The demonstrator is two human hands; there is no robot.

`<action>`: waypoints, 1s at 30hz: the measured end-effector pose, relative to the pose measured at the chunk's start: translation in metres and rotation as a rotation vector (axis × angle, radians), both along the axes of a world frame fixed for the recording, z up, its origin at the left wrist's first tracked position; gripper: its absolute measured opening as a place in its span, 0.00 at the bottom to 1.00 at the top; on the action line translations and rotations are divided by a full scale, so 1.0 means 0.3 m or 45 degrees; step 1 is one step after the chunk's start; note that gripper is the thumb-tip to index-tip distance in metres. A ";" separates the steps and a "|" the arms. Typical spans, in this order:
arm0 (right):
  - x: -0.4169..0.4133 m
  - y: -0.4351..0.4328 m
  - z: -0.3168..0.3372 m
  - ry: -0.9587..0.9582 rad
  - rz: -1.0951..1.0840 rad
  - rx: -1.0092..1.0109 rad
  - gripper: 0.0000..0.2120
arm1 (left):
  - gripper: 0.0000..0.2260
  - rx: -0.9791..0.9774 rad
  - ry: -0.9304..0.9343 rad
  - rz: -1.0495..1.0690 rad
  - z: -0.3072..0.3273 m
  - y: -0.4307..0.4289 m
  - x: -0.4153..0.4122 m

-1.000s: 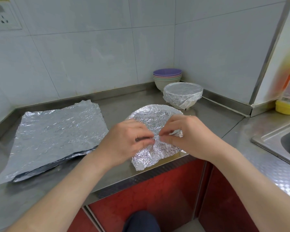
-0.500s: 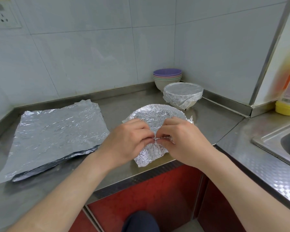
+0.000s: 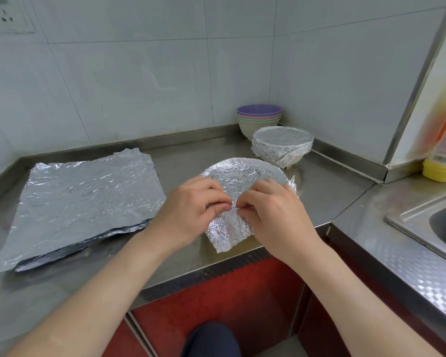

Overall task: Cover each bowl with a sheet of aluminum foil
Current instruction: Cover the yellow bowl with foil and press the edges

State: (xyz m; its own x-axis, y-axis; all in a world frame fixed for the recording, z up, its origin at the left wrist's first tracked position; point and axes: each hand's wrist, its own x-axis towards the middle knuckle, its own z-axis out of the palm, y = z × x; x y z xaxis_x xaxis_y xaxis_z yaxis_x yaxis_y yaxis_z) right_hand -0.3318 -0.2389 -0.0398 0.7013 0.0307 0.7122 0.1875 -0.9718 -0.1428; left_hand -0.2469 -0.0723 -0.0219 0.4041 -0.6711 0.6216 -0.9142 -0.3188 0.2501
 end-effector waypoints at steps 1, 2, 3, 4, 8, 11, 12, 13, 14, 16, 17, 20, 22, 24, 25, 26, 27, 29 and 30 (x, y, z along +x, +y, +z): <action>0.004 -0.002 -0.003 -0.017 0.000 -0.010 0.04 | 0.09 0.027 -0.045 0.000 -0.001 -0.003 0.000; 0.008 -0.004 -0.005 -0.033 0.009 -0.024 0.02 | 0.11 0.040 -0.075 -0.009 -0.004 -0.004 0.001; 0.009 -0.005 -0.007 -0.038 0.024 -0.030 0.01 | 0.11 0.045 -0.086 -0.022 -0.004 -0.006 -0.002; 0.010 -0.007 -0.010 -0.034 0.047 -0.023 0.01 | 0.11 0.039 -0.075 -0.031 -0.002 -0.007 -0.006; -0.008 -0.020 -0.001 0.018 0.110 0.057 0.01 | 0.04 -0.159 0.233 -0.026 0.023 0.013 -0.006; -0.019 -0.034 0.008 0.082 0.116 0.081 0.04 | 0.05 -0.186 0.391 0.012 0.029 0.038 0.009; -0.021 -0.037 0.008 0.098 0.123 0.086 0.05 | 0.05 -0.170 0.412 0.007 0.028 0.043 0.013; -0.022 -0.038 0.008 0.105 0.131 0.095 0.05 | 0.05 -0.155 0.429 -0.007 0.026 0.045 0.014; -0.022 -0.037 0.008 0.104 0.141 0.106 0.05 | 0.04 -0.145 0.442 -0.024 0.026 0.045 0.014; -0.023 -0.034 0.005 0.093 0.159 0.132 0.04 | 0.05 -0.130 0.450 -0.048 0.026 0.042 0.015; -0.021 -0.032 0.004 0.086 0.169 0.144 0.03 | 0.05 -0.120 0.439 -0.056 0.027 0.040 0.018; -0.015 -0.031 -0.001 0.074 0.190 0.172 0.02 | 0.05 -0.056 0.298 -0.097 0.027 0.032 0.030; -0.013 -0.032 -0.004 0.075 0.192 0.179 0.03 | 0.04 0.004 0.128 -0.122 0.021 0.026 0.037; -0.013 -0.032 -0.003 0.084 0.197 0.189 0.03 | 0.03 0.059 -0.022 -0.122 0.016 0.022 0.038; -0.014 -0.032 -0.001 0.097 0.197 0.199 0.04 | 0.03 0.086 -0.095 -0.118 0.013 0.020 0.038; -0.015 -0.034 -0.001 0.110 0.200 0.205 0.05 | 0.03 0.114 -0.168 -0.116 0.010 0.017 0.037; -0.017 -0.033 0.002 0.127 0.208 0.209 0.06 | 0.02 0.142 -0.231 -0.117 0.007 0.013 0.036; -0.023 -0.036 0.010 0.169 0.235 0.239 0.04 | 0.02 0.174 -0.277 -0.127 0.005 0.013 0.036; -0.028 -0.038 0.018 0.195 0.241 0.252 0.03 | 0.02 0.171 -0.259 -0.132 0.006 0.015 0.038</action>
State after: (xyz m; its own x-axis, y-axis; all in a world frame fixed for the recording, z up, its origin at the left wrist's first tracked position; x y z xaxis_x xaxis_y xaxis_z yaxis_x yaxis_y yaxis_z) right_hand -0.3402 -0.2504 -0.0345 0.7958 0.0421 0.6041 0.3239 -0.8725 -0.3659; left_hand -0.2355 -0.0677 -0.0202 0.2045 -0.7845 0.5855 -0.9709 -0.2388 0.0191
